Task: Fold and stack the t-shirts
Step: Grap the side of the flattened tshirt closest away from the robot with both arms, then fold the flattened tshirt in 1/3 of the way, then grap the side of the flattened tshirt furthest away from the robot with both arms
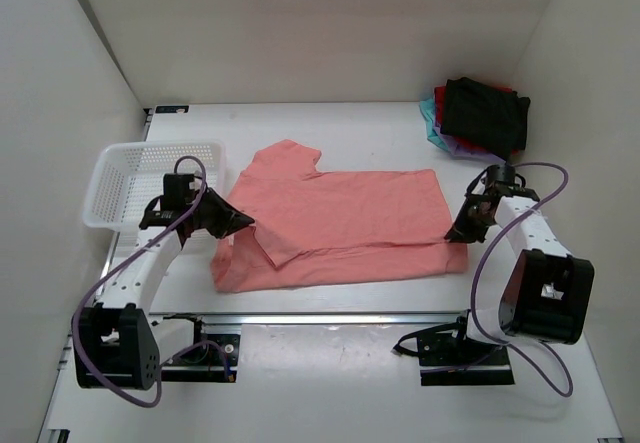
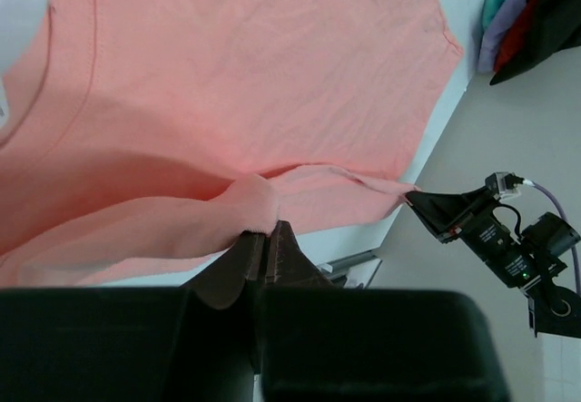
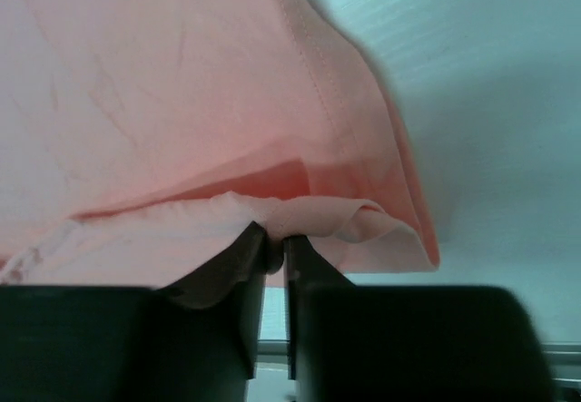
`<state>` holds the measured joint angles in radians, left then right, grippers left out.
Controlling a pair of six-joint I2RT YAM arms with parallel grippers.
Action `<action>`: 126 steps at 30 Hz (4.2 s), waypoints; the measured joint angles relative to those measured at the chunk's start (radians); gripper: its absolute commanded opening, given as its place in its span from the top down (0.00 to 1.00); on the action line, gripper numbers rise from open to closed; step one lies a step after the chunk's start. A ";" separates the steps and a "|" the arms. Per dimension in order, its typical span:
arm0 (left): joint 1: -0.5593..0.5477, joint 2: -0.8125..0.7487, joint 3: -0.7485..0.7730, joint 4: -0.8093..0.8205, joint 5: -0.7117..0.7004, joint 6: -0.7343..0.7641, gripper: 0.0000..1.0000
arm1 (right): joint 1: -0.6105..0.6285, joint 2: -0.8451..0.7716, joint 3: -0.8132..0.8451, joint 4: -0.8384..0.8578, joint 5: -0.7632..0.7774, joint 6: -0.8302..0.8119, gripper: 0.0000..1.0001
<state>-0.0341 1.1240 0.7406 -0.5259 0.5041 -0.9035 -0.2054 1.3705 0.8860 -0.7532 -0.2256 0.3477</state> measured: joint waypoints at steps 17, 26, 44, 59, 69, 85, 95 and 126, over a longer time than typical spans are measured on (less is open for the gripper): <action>0.009 0.150 0.137 0.148 0.018 0.001 0.71 | 0.087 0.092 0.197 -0.103 0.147 -0.060 0.52; -0.097 0.100 0.036 0.113 0.040 0.024 0.76 | 0.007 0.048 0.097 -0.156 0.176 -0.116 0.51; -0.128 0.033 -0.235 -0.136 -0.008 0.164 0.81 | -0.034 0.086 -0.017 -0.140 0.135 -0.159 1.00; -0.133 0.013 -0.176 -0.196 -0.132 0.239 0.77 | -0.048 0.048 0.028 -0.180 0.147 -0.154 0.52; -0.117 0.000 -0.209 -0.182 -0.245 0.263 0.89 | -0.044 0.190 0.032 -0.129 0.126 -0.161 1.00; -0.106 0.035 -0.237 -0.121 -0.338 0.257 1.00 | -0.050 0.105 0.033 -0.316 0.178 -0.150 1.00; -0.107 0.061 -0.210 -0.120 -0.364 0.252 1.00 | -0.053 0.106 0.042 -0.410 0.248 -0.154 1.00; -0.099 0.948 0.839 0.306 -0.213 0.405 0.67 | -0.005 0.501 0.626 -0.251 0.188 -0.156 0.57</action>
<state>-0.1333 2.0724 1.5795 -0.2195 0.2913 -0.4988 -0.2104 1.8713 1.5120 -1.0046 -0.0372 0.1921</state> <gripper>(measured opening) 0.270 0.432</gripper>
